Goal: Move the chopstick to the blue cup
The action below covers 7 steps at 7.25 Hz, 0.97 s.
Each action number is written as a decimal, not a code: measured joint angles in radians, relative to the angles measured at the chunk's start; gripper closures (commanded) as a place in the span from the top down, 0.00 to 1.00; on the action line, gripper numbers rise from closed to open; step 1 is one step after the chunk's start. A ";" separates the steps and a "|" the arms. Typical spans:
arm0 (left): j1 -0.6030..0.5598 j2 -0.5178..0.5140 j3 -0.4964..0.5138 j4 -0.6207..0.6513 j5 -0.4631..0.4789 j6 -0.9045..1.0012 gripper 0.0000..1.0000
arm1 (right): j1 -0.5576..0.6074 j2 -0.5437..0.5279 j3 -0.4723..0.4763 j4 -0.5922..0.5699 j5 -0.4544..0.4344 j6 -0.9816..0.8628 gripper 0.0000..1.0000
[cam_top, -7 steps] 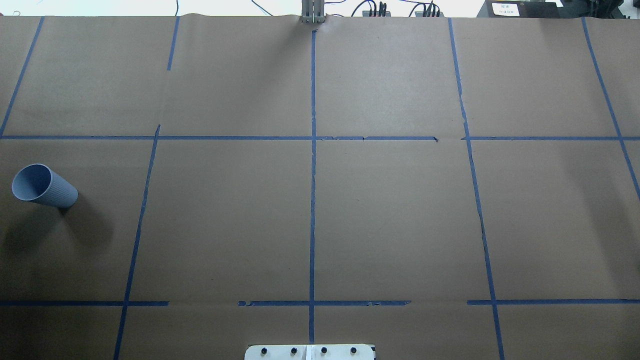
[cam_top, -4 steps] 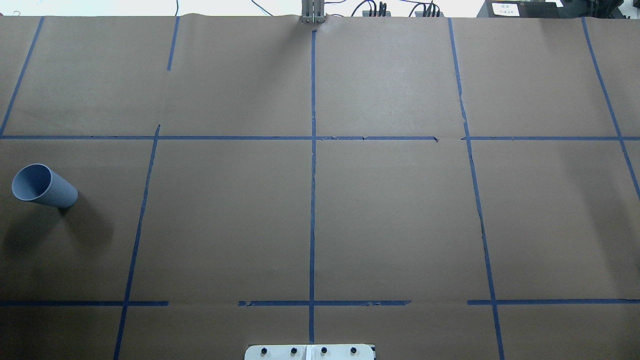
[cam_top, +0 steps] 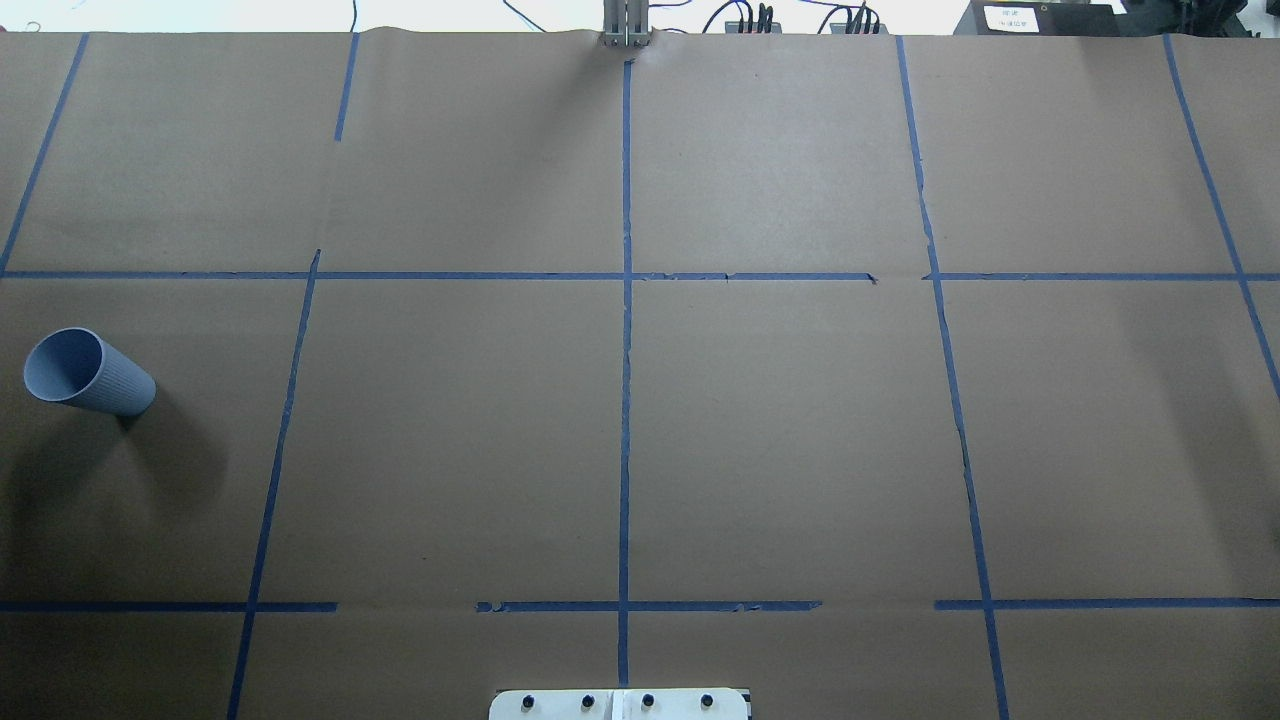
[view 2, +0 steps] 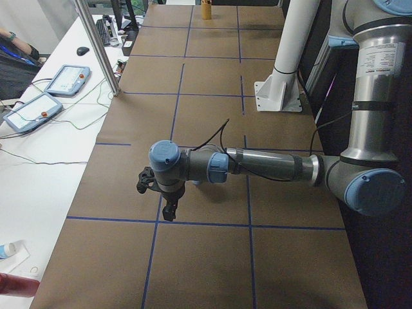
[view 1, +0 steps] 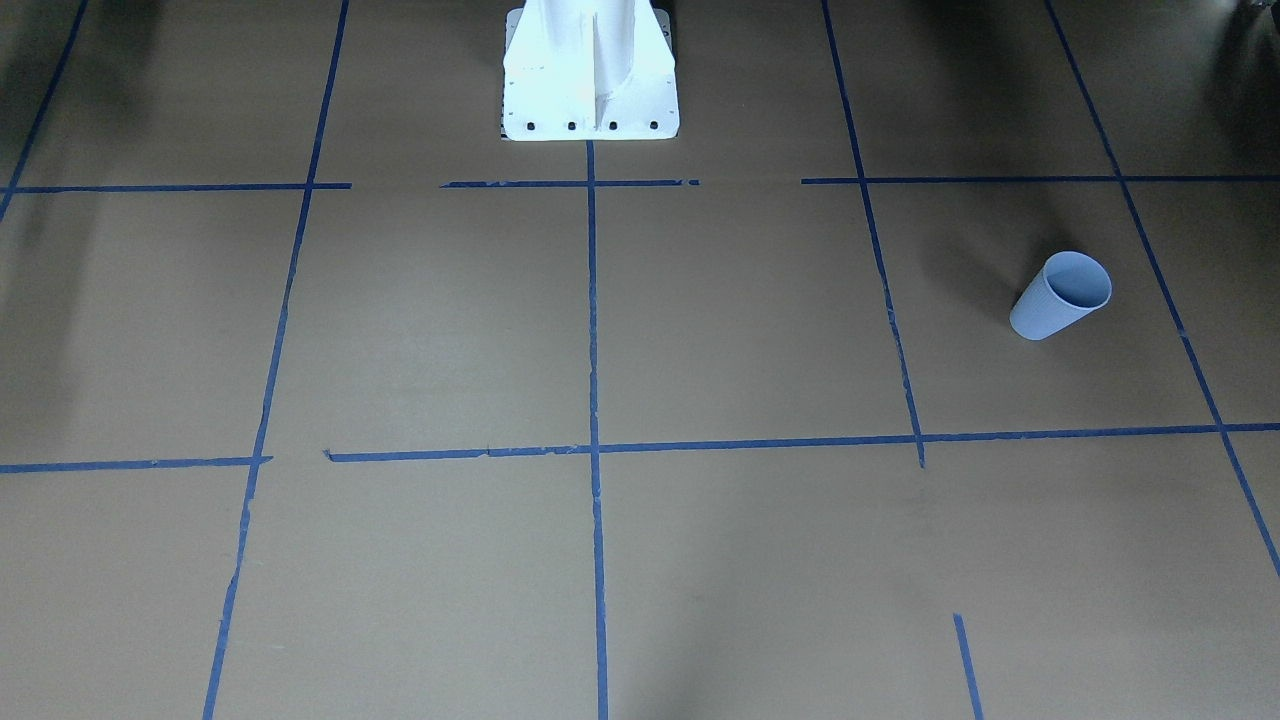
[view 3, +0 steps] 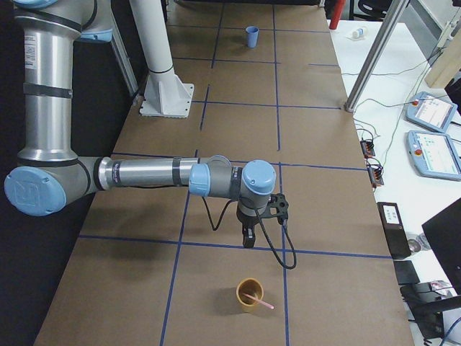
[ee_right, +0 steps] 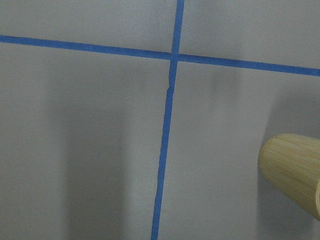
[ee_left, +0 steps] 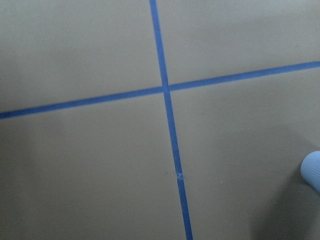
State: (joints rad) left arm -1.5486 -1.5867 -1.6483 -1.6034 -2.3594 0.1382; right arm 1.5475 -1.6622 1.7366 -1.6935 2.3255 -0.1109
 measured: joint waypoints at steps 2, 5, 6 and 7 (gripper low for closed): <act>0.005 -0.042 0.045 -0.085 -0.006 0.004 1.00 | -0.002 0.003 0.000 0.000 0.000 -0.001 1.00; 0.080 -0.050 0.047 -0.156 -0.029 -0.094 1.00 | -0.005 0.004 0.001 0.000 0.001 0.000 1.00; 0.137 -0.044 0.044 -0.214 -0.035 -0.226 1.00 | -0.006 0.004 0.001 0.000 0.002 0.000 1.00; 0.198 -0.024 0.043 -0.306 -0.034 -0.378 1.00 | -0.007 0.004 0.001 0.000 0.003 0.000 1.00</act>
State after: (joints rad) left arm -1.3509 -1.6106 -1.6053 -1.9094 -2.3934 -0.2395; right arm 1.5407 -1.6583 1.7380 -1.6935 2.3283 -0.1104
